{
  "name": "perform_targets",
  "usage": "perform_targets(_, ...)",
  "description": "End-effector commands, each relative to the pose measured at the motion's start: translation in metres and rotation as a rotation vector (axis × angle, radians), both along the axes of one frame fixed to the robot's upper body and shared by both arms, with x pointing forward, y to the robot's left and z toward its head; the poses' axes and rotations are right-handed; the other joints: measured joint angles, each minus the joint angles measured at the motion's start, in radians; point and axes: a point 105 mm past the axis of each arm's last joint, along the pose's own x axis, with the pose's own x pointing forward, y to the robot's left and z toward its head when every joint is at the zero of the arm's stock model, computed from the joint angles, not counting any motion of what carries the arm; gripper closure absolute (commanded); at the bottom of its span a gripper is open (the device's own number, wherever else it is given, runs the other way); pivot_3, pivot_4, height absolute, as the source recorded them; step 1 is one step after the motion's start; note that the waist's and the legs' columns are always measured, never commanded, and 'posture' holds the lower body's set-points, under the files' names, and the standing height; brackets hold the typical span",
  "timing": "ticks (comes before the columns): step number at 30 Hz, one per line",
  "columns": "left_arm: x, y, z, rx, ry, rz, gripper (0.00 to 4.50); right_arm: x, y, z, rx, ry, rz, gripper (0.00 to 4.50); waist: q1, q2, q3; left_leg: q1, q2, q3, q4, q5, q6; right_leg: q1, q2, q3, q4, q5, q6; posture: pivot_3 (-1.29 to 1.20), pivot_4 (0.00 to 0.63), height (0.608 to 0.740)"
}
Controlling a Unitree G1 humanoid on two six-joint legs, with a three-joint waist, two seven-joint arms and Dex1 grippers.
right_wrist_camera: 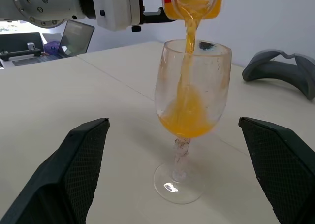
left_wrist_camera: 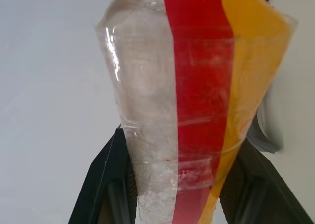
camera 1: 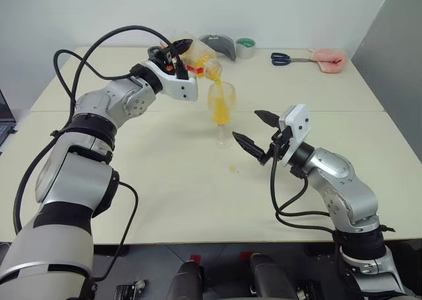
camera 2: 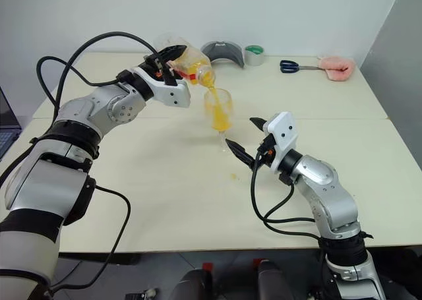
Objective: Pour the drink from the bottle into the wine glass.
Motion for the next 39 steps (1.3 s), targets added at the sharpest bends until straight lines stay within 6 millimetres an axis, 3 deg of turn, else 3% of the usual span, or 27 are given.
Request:
perform_targets(1,-0.004,0.002,0.029,-0.023,-0.087,-0.001,2.79,-0.009,0.004,0.016,0.022,-0.078,0.024,0.00,0.000,0.000,0.000,0.000,0.000,0.000,0.000,0.000,0.000,0.000,0.000,0.000,0.000,0.000,0.000,0.00,0.150,0.740)
perform_targets(29,-0.002,0.003,0.028,-0.014,-0.088,0.009,2.79,-0.012,0.008,0.016,0.036,-0.083,0.037,0.00,-0.002,0.000,0.000,0.000,0.000,0.000,0.000,0.000,0.000,0.000,0.000,0.000,0.000,0.000,0.000,0.00,0.150,0.740)
perform_targets(39,0.000,-0.001,0.019,-0.049,-0.030,-0.002,2.79,-0.012,0.009,0.017,0.040,-0.083,0.036,0.00,-0.003,0.000,0.000,0.000,0.000,0.000,0.001,0.000,0.000,0.000,0.000,0.000,0.001,0.000,0.000,0.00,0.150,0.740)
